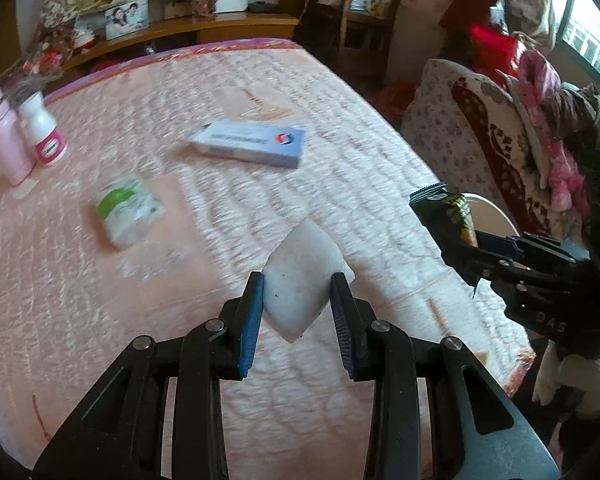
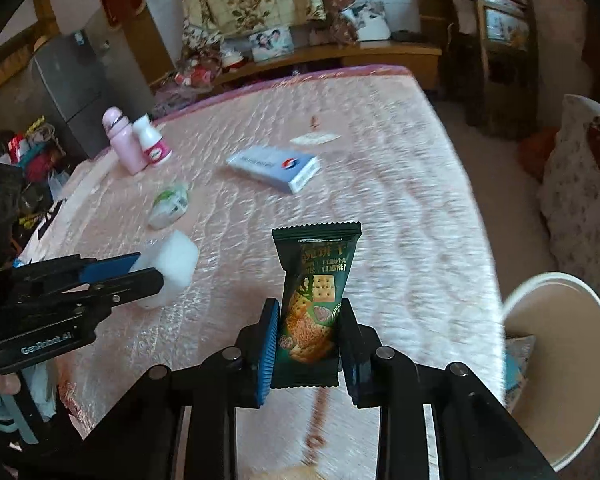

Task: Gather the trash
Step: 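Carry the tissue and green cracker bag over the white bucket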

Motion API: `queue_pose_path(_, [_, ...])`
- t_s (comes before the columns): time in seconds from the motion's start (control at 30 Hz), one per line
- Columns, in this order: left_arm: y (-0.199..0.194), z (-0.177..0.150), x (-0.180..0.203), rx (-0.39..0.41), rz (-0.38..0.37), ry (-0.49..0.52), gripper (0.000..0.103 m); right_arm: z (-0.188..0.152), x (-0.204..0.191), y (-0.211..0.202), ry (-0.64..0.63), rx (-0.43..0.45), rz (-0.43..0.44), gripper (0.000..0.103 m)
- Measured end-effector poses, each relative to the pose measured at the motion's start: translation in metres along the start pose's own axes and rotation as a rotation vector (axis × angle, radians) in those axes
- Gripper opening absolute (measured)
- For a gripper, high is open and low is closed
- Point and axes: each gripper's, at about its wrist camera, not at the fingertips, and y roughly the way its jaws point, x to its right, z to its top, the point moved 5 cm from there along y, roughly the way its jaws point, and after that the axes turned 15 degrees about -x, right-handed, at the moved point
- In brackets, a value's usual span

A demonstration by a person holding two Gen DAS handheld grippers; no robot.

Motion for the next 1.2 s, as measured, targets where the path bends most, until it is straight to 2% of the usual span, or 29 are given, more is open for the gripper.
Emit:
queue_pose_path(0.53, [0.008, 0.032, 0.111, 0.015, -0.085, 0.148, 0.031, -0.048, 0.096, -0.066, 0.183, 0.061, -0.093, 0.027])
queue_pose_path(0.83, [0.024, 0.05, 0.167, 0.001, -0.151, 0.206, 0.031, -0.078, 0.151, -0.077, 0.301, 0.057, -0.144, 0.027])
queue_pose_path(1.2, [0.045, 0.058, 0.22, -0.026, -0.185, 0.262, 0.031, -0.098, 0.188, -0.08, 0.396, 0.051, -0.153, 0.027])
